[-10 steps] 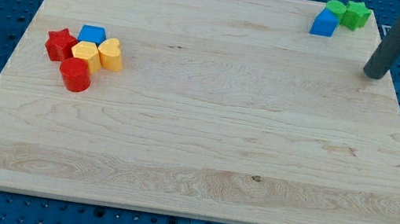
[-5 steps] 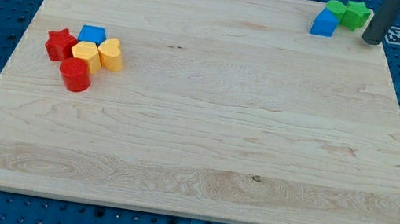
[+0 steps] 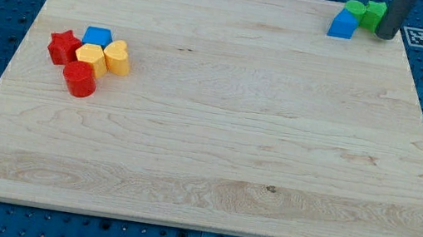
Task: Move the blue triangle to the center
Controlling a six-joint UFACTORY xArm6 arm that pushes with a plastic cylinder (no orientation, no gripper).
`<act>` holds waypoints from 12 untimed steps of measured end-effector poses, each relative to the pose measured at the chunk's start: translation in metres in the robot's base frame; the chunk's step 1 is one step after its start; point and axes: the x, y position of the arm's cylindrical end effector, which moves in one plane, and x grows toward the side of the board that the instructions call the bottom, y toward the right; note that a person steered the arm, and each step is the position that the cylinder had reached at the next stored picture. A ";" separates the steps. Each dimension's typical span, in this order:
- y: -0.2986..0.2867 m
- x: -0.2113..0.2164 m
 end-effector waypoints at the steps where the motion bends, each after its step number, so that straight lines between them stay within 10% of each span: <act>1: -0.006 -0.006; 12: -0.207 0.069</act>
